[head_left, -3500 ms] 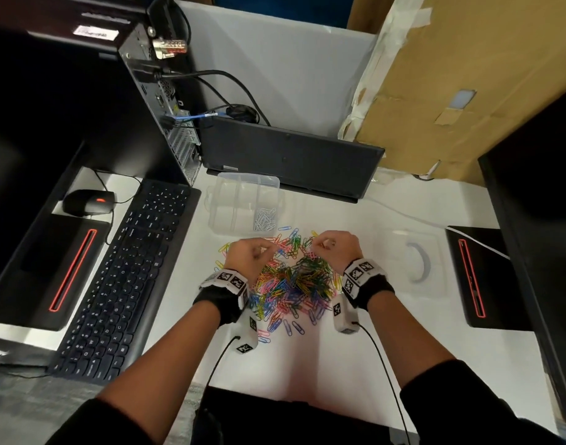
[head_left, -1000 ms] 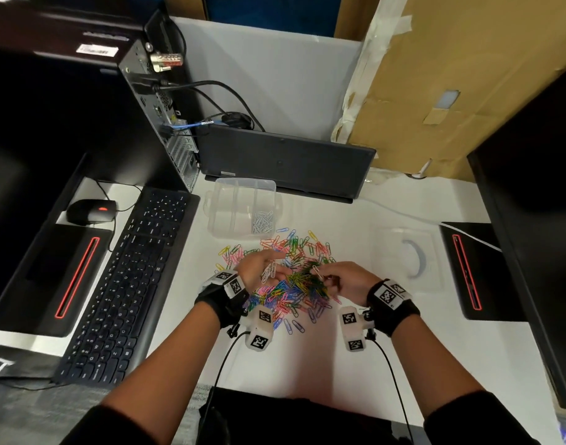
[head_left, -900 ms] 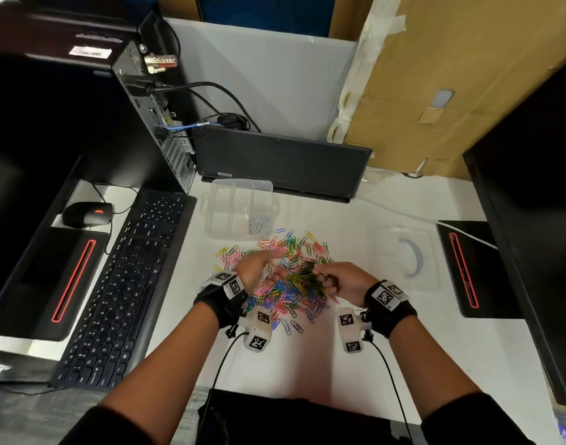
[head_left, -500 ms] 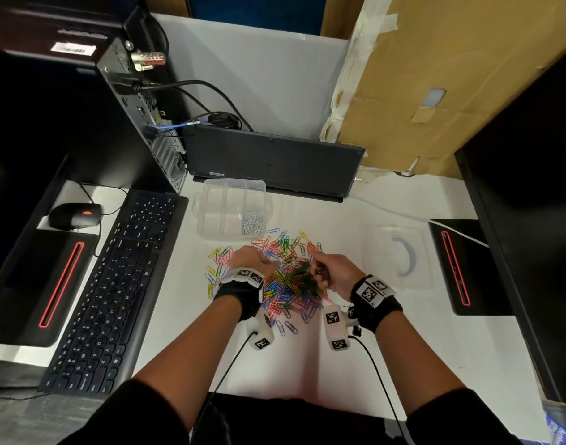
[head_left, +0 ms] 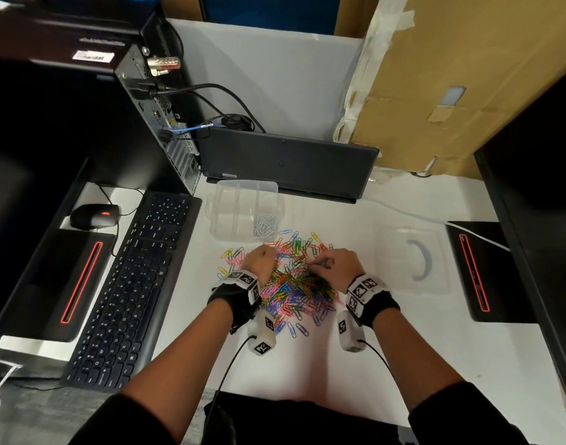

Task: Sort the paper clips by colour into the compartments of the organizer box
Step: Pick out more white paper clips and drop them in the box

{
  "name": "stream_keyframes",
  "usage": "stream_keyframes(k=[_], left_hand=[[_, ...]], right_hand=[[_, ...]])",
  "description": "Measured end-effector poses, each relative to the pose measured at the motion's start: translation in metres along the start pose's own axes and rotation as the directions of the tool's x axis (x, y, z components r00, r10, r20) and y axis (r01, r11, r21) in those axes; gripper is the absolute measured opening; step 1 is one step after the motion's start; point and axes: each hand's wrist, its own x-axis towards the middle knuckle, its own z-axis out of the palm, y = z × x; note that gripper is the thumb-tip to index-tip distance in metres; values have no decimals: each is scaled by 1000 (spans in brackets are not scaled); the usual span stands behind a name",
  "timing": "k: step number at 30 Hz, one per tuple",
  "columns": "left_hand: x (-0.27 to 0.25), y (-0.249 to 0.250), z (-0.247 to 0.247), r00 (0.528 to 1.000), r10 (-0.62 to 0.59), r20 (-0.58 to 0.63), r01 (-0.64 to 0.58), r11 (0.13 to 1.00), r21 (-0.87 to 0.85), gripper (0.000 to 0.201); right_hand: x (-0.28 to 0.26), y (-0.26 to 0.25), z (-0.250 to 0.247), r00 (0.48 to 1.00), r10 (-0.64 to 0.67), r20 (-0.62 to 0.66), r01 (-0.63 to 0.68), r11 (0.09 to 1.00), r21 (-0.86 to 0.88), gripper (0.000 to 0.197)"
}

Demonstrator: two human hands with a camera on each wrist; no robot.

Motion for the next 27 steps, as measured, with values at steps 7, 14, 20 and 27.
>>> stream_keyframes(k=[7, 14, 20, 27], left_hand=[[-5, -3, 8, 980, 199, -11, -199, 980, 15, 41], [-5, -6, 15, 982, 185, 26, -185, 983, -6, 27], [-8, -3, 21, 981, 196, -5, -194, 973, 122, 38], [-8, -4, 20, 959, 282, 17, -270, 900, 342, 27]], right_hand=[[-4, 17, -12, 997, 26, 70, -21, 997, -79, 30], [-7, -7, -11, 996, 36, -84, -52, 978, -200, 11], [-2, -26, 10, 1000, -5, 0, 5, 959, -285, 18], [-3, -13, -2, 1000, 13, 27, -12, 999, -32, 23]])
